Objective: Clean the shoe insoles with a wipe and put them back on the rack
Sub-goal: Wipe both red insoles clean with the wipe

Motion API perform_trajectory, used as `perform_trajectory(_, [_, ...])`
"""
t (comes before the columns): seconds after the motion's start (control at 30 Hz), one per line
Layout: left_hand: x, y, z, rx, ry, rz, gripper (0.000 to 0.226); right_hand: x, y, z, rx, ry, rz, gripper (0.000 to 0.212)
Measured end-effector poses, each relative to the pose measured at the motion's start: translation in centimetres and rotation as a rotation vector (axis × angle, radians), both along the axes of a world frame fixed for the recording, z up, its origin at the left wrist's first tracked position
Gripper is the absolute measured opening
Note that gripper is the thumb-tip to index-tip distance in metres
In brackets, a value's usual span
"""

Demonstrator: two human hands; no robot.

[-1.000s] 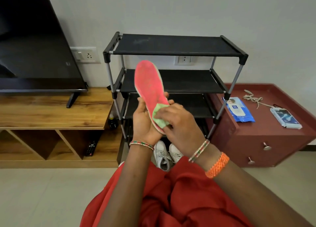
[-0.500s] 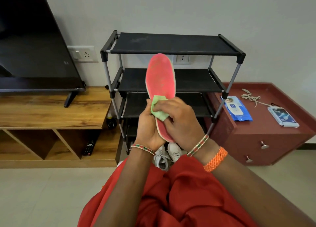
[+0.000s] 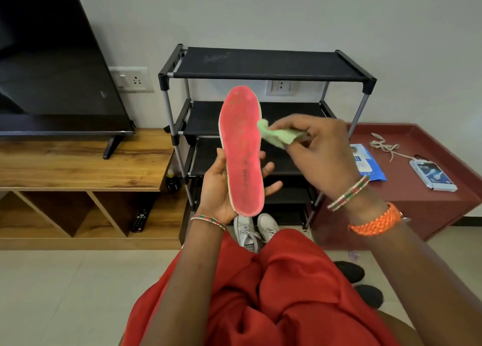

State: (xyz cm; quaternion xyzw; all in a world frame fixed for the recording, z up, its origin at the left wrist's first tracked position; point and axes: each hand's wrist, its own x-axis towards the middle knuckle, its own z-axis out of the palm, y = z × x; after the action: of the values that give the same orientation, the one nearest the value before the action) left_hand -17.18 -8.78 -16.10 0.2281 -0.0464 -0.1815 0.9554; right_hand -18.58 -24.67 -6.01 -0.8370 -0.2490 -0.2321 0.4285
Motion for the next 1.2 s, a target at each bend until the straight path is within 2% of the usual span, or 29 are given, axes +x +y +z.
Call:
perform_trajectory(0.07, [-0.1, -0.4, 0.0, -0.035, -0.014, -0.013, 0.06, 0.4, 0.6, -1.1, -0.053, -0.065, -0.03, 0.03])
perform_trajectory(0.2, [0.1, -1.2, -0.3, -0.055, -0.043, 0.003, 0.062, -1.9, 2.8, -6.1, -0.49, -0.105, 0.021, 0.036])
perform_trajectory(0.23, [0.0, -1.3, -0.4, -0.069, -0.03, 0.004, 0.062, -2.9, 3.1, -7.0, -0.53, -0.068, 0.041, 0.041])
perform_trajectory(0.37, [-0.2, -1.1, -1.1, -0.162, 0.017, 0.033, 0.057, -5.3, 2.5, -8.7, -0.448, 0.024, 0.135, 0.043])
perform_trajectory(0.53, [-0.7, -2.2, -0.9, -0.12, 0.003, 0.009, 0.061, -2.4, 2.2, -7.9, -0.293, 0.029, 0.071, 0.013])
perform_trajectory(0.6, [-0.9, -2.4, -0.5, -0.119, -0.015, -0.017, 0.065, -1.9, 2.5, -7.3, -0.225, 0.07, 0.026, 0.009])
perform_trajectory(0.77, [-1.8, -2.2, -1.2, -0.22, 0.053, 0.072, 0.062, -4.4, 2.3, -7.8, -0.025, 0.323, 0.165, 0.02])
perform_trajectory(0.83, [-2.2, -2.9, -1.4, -0.19, 0.101, 0.078, 0.065, -4.6, 1.7, -8.0, -0.008, 0.35, 0.202, 0.028])
perform_trajectory(0.93, [-2.9, -4.7, -1.1, -0.105, 0.132, 0.045, 0.071, -3.6, 1.5, -7.9, 0.043, 0.34, 0.129, 0.042])
perform_trajectory(1.0, [-3.2, -5.6, -1.0, -0.101, 0.136, 0.041, 0.068, -3.3, 1.8, -7.8, 0.064, 0.283, 0.061, 0.041])
perform_trajectory(1.07, [-3.2, -5.3, -1.0, -0.099, 0.133, 0.048, 0.068, -3.7, 1.6, -8.0, 0.054, 0.277, 0.083, 0.037])
perform_trajectory(1.2, [-2.7, -3.7, -1.7, -0.068, 0.153, 0.12, 0.066, -4.6, 0.8, -8.4, 0.006, 0.426, 0.209, 0.031])
